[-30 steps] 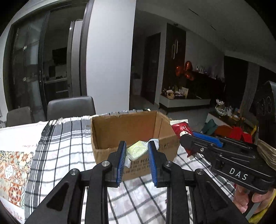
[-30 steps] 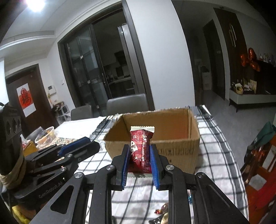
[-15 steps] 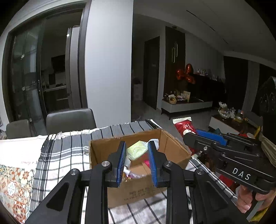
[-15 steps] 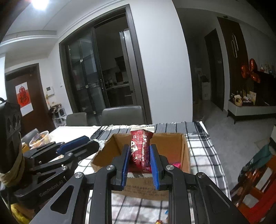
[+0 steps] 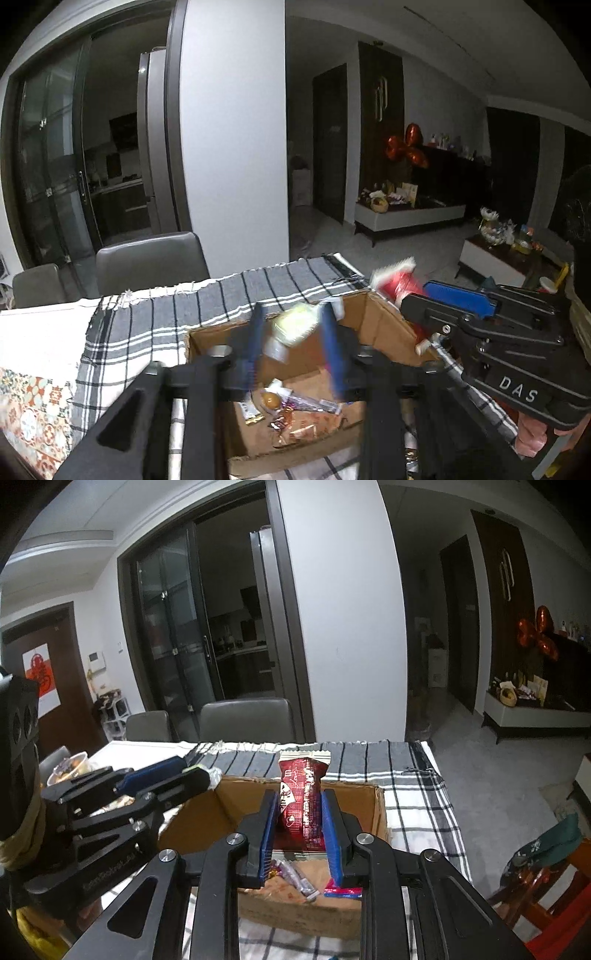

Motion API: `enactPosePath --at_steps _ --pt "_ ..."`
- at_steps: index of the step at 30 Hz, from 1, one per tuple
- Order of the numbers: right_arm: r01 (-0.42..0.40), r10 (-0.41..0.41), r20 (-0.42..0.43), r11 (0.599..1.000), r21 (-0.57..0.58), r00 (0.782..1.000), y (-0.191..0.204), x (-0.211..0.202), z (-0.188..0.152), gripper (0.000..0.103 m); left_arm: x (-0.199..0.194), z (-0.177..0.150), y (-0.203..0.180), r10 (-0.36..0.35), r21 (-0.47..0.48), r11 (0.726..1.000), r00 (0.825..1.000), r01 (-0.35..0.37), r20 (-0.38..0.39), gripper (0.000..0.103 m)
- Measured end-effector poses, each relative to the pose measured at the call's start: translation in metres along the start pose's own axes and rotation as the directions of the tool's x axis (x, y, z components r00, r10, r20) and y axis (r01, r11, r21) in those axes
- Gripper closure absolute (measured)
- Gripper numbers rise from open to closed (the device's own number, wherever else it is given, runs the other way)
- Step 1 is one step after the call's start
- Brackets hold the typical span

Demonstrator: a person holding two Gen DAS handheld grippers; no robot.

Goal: Organize snacks
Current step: 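Carry both snacks into the cardboard box and open both tools, then move both tools back toward the wrapped candies beside the box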

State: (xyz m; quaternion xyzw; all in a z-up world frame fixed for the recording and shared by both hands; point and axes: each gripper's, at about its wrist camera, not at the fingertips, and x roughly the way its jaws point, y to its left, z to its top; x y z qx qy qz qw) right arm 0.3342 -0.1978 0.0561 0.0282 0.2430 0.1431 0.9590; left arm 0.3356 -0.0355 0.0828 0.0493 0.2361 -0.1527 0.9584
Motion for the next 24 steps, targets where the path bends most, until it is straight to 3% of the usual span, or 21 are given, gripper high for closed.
enactPosePath --at_steps 1,16,24 --pt "0.011 -0.011 -0.003 1.0 -0.003 1.0 0.0 0.0 0.0 0.066 -0.001 0.001 0.0 0.007 -0.002 1.0 1.0 -0.007 0.005 0.039" --pt "0.036 -0.036 0.02 0.999 -0.029 0.999 0.005 -0.053 -0.032 0.064 -0.058 -0.031 -0.019 0.006 0.032 0.999 0.999 -0.008 0.046 0.039" --pt "0.018 -0.018 0.007 0.999 -0.041 1.0 0.001 -0.071 -0.053 0.064 -0.071 -0.051 -0.038 -0.009 0.044 0.999 1.0 0.008 0.027 0.039"
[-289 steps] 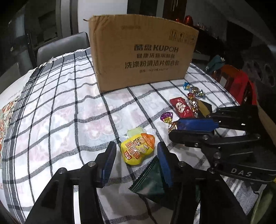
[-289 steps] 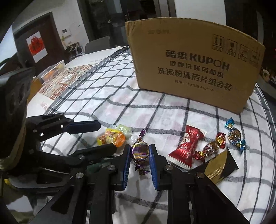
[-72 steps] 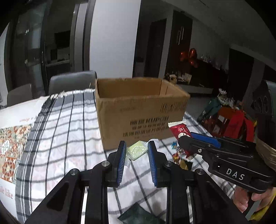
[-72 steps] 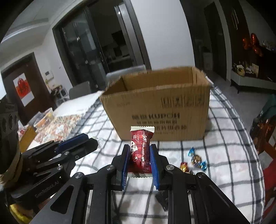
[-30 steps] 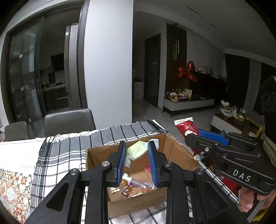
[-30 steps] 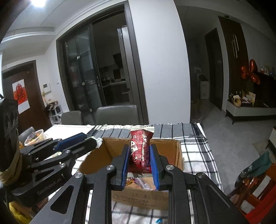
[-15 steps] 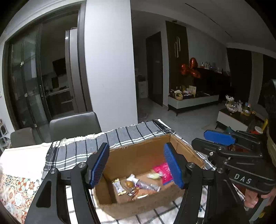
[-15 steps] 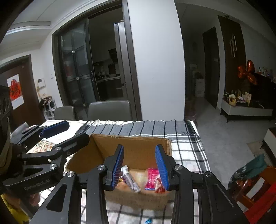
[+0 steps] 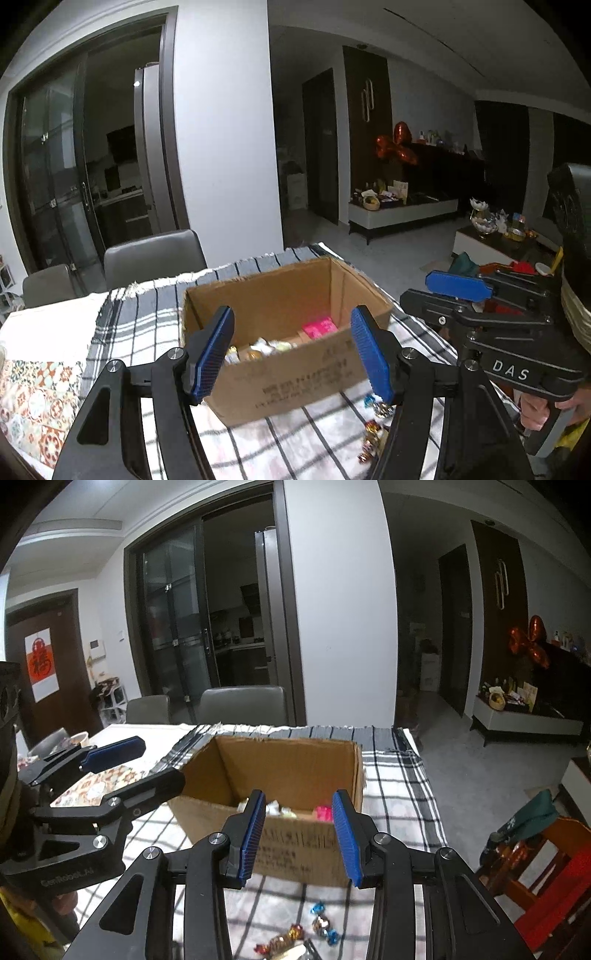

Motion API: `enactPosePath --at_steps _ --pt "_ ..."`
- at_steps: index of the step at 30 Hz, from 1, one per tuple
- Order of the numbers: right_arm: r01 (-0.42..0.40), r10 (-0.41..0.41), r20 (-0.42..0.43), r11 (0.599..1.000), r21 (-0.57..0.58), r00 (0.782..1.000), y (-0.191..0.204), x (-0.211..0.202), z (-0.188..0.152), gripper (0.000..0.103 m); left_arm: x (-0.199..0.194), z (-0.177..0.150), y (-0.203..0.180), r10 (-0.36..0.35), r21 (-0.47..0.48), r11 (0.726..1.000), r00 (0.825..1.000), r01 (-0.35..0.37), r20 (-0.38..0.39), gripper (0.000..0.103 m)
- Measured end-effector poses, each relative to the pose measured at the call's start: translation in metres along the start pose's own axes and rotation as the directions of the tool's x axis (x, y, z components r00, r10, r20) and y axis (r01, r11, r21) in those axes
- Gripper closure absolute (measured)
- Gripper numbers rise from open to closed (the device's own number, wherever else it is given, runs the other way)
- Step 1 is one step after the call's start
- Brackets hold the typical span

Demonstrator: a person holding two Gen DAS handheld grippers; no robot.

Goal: Organize snacks
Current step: 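Move both tools back toward the wrapped candies beside the box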

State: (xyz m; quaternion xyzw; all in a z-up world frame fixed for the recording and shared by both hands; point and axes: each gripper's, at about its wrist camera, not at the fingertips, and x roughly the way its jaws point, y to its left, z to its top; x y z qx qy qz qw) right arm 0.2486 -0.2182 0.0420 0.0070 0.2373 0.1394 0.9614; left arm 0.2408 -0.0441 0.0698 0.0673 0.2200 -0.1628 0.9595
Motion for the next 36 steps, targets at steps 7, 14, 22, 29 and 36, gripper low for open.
enactPosePath --at_steps 7,14,22,29,36 --pt "-0.015 0.014 -0.056 1.0 -0.004 0.998 -0.008 0.003 -0.026 0.064 0.008 -0.024 -0.017 -0.027 0.005 1.0 0.997 0.028 -0.066 0.039" --pt "-0.021 0.018 -0.115 1.0 -0.02 0.993 -0.016 0.012 -0.051 0.064 0.023 -0.049 -0.034 -0.056 0.019 0.998 0.989 0.059 -0.138 0.044" --pt "-0.057 0.052 -0.185 0.998 -0.025 0.981 -0.026 0.027 -0.073 0.064 0.036 -0.076 -0.049 -0.087 0.02 0.995 0.975 0.093 -0.204 0.046" --pt "-0.094 0.084 -0.255 0.995 -0.028 0.963 -0.027 0.044 -0.094 0.064 0.053 -0.097 -0.053 -0.135 0.001 0.99 0.95 0.141 -0.282 0.051" --pt "-0.111 0.097 -0.323 0.993 -0.027 0.941 -0.03 0.065 -0.112 0.065 0.07 -0.117 -0.056 -0.171 -0.02 0.984 0.919 0.176 -0.355 0.055"
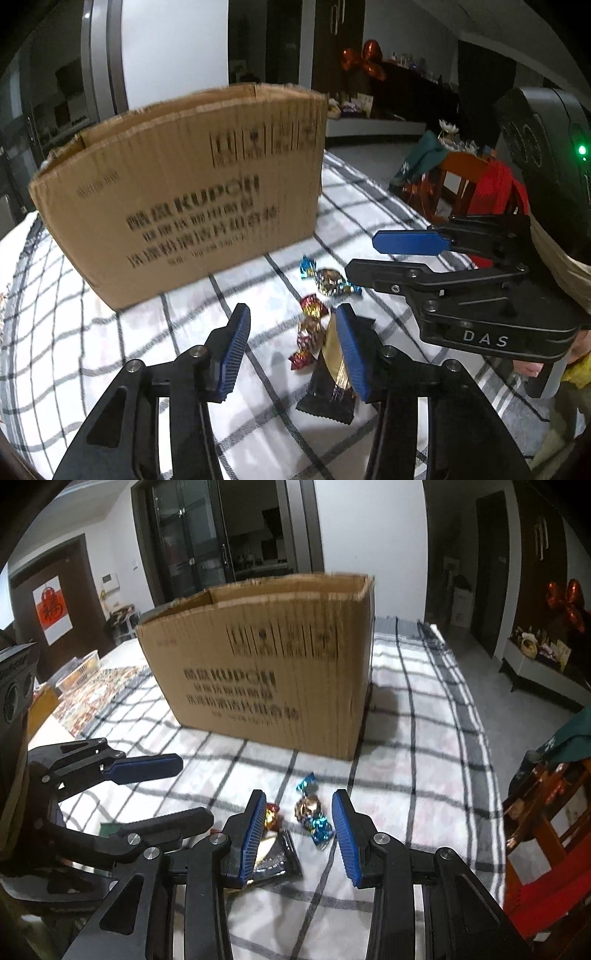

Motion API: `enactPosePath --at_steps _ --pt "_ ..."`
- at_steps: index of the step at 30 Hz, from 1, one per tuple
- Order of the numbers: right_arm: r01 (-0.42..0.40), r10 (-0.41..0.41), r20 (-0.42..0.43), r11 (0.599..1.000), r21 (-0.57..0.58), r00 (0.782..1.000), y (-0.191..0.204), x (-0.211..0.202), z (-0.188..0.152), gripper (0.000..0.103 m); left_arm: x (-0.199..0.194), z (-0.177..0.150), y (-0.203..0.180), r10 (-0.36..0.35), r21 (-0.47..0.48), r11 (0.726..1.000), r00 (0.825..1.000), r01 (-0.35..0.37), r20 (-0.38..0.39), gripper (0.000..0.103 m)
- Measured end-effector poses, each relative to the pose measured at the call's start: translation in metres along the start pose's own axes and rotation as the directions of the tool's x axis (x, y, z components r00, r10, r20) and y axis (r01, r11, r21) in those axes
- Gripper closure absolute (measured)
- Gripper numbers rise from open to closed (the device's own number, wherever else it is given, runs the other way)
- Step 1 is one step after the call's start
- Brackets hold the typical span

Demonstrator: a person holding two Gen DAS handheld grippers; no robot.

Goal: Organize snacks
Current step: 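Move both tools back toward the wrapped candies beside the box, then grasp the red-gold wrapped candies with the left tool while the right tool grasps the blue candy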

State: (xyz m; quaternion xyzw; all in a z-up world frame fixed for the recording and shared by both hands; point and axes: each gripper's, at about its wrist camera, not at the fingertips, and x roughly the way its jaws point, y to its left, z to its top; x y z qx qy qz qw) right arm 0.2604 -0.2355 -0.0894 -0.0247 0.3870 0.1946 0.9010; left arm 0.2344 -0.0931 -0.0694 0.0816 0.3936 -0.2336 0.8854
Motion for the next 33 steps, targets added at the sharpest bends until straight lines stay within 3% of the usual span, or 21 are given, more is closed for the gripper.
enactPosePath --at_steps 19,33 --pt "-0.006 0.004 -0.08 1.0 -0.027 0.997 -0.009 0.04 -0.011 0.067 0.037 -0.005 0.0 -0.054 -0.018 0.998 0.994 0.052 -0.091 0.063" --pt "0.007 -0.011 -0.089 0.999 -0.049 0.996 -0.003 0.056 -0.01 0.078 0.053 -0.002 0.002 -0.089 -0.041 0.996 0.989 0.084 -0.121 0.083"
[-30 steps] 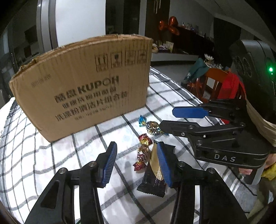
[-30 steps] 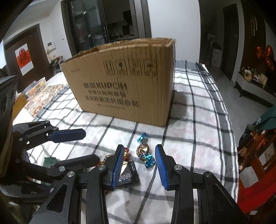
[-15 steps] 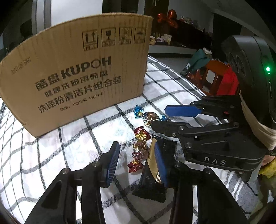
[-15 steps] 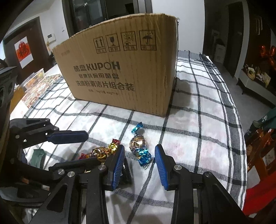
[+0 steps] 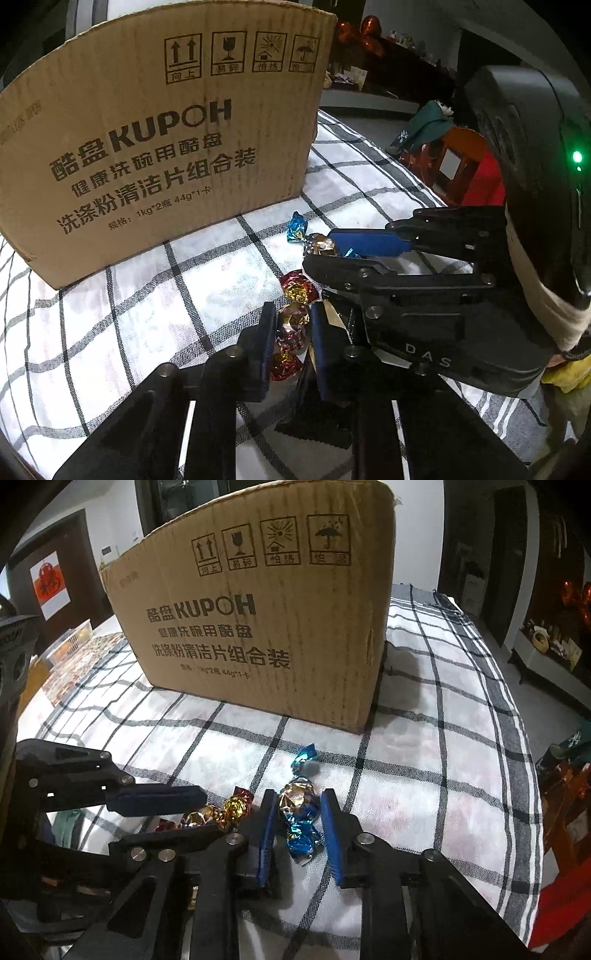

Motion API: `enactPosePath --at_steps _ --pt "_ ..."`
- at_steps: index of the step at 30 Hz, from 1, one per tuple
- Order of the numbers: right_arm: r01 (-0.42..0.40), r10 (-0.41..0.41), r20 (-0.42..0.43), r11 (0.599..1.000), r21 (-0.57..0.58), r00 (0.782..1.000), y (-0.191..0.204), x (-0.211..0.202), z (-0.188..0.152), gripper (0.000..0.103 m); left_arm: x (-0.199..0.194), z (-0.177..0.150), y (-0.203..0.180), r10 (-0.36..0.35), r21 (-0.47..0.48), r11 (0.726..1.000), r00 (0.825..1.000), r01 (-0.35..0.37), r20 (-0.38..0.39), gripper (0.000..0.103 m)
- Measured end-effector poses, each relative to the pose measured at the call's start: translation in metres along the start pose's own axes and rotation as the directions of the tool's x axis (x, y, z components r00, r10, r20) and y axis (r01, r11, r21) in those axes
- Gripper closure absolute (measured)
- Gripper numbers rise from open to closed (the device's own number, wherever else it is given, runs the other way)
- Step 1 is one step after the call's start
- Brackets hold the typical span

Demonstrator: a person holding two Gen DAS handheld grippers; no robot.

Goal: Organize snacks
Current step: 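Grasp the red-gold wrapped candies with the left tool while the right tool grasps the blue candy, then carry both candies into the cardboard box and open both tools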

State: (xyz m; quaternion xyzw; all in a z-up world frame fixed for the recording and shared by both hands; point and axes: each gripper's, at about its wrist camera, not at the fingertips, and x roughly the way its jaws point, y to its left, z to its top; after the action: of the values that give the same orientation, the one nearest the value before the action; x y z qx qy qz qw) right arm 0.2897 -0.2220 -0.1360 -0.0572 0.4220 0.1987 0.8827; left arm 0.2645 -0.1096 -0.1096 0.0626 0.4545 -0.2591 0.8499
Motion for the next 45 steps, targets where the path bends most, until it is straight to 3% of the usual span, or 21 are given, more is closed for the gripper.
enactPosePath --at_steps 10,23,32,45 --pt "0.022 -0.024 0.04 0.999 0.042 0.999 0.002 -0.02 -0.001 0.078 -0.016 -0.002 0.004 0.017 -0.039 0.999 0.999 -0.016 0.044 0.084" --pt "0.023 -0.032 0.119 0.997 0.075 0.992 0.026 -0.068 0.005 0.078 -0.074 -0.005 0.002 0.055 -0.06 0.997 0.986 -0.046 0.156 0.084" --pt "0.01 -0.031 0.186 0.994 0.112 0.982 0.042 -0.098 0.01 0.078 -0.12 -0.008 0.007 0.096 -0.074 0.994 0.964 -0.08 0.246 0.084" --pt "0.003 -0.036 0.311 0.994 0.105 0.95 0.066 -0.139 0.039 0.078 -0.181 0.001 0.031 0.164 -0.135 0.983 0.918 -0.123 0.36 0.084"
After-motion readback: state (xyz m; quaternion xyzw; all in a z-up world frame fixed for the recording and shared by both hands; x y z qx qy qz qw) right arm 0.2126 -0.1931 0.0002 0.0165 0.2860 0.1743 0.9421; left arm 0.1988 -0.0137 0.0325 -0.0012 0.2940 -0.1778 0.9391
